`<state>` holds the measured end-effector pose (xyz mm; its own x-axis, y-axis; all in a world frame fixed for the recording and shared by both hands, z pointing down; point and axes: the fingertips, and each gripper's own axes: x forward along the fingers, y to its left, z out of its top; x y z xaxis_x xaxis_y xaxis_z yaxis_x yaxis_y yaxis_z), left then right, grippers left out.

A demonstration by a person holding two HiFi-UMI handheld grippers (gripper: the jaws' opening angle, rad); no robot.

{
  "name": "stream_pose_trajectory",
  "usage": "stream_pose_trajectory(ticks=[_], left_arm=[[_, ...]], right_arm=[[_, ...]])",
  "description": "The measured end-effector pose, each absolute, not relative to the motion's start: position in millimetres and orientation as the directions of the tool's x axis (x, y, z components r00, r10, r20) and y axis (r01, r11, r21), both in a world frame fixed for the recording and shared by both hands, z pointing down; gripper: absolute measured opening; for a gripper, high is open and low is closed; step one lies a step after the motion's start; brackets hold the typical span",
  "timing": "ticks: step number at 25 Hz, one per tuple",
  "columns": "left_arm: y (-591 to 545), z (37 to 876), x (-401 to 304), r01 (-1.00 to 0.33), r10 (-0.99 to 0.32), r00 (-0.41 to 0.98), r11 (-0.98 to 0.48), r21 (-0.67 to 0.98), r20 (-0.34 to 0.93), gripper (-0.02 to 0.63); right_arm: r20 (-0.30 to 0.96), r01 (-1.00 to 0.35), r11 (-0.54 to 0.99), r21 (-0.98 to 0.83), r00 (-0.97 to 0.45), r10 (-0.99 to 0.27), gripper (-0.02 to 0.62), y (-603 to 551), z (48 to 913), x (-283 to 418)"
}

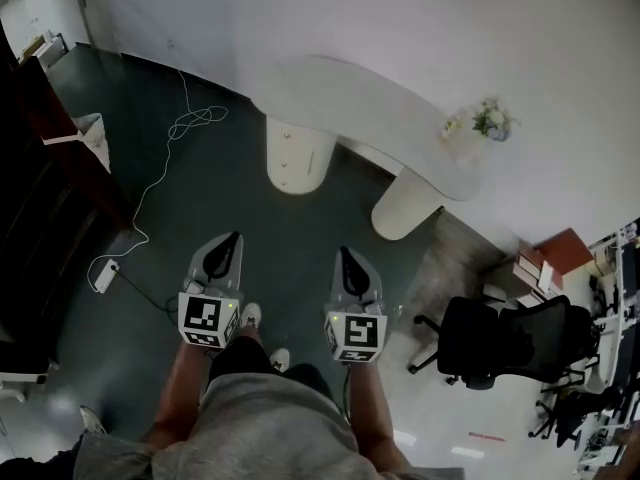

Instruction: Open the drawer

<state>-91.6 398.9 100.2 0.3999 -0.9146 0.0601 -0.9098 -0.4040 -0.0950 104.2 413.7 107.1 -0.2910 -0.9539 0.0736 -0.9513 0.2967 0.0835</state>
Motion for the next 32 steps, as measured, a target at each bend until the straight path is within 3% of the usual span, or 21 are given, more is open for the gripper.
stream_pose_trajectory(ticks=[11, 32], left_arm=[[323, 114, -84, -0.897, -0.9, 0.43, -0.435, -0.081, 0.073, 0.011], [28, 144, -82, -0.83, -0.822, 0.55, -0.557, -0.007, 0.148, 0.011]], right_arm=[[0.09, -0.958, 0.274, 0.087, -0.267, -0.96, 0.006, 347, 121, 112], [0.186, -0.984, 0.167, 0.065, -0.153, -0.971, 0.006, 73, 144, 100]])
